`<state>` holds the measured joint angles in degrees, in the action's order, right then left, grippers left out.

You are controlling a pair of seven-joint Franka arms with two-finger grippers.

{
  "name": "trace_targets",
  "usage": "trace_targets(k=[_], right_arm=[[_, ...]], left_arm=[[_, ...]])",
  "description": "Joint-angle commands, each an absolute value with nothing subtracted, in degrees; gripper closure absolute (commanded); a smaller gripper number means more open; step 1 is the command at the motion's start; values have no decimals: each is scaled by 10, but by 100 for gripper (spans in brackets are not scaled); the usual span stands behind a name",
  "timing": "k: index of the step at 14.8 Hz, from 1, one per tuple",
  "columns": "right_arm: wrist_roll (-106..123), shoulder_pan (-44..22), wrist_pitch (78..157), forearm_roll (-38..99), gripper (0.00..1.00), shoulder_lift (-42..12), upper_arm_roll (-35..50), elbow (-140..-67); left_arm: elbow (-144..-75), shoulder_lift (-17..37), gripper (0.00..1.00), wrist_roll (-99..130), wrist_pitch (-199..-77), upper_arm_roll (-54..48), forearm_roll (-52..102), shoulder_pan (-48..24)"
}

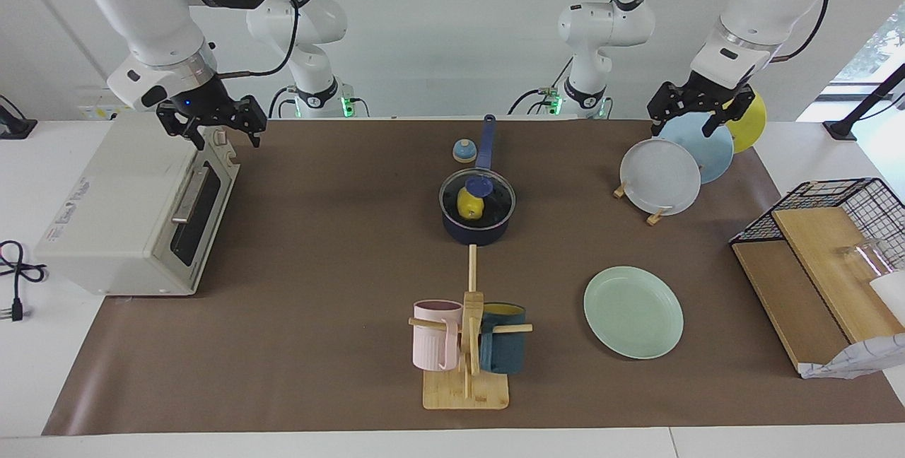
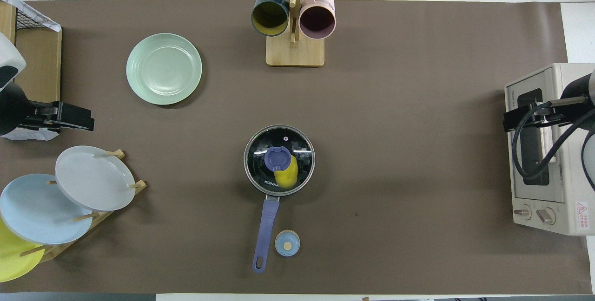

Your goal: Transfer potato from pot to plate

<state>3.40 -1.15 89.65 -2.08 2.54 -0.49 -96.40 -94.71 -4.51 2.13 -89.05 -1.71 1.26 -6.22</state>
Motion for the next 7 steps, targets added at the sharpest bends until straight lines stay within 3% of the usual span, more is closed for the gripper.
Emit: trace_targets(k=[1,7], right_arm=[[40,-9,905,-4,0,34,-1,-969],[-5,-81,924,11,0,26,3,-968]], left_arm=[[-947,-48,0,23,-889,-23,9,-54],[-947,-48,0,24,-889,-23,9,-54]])
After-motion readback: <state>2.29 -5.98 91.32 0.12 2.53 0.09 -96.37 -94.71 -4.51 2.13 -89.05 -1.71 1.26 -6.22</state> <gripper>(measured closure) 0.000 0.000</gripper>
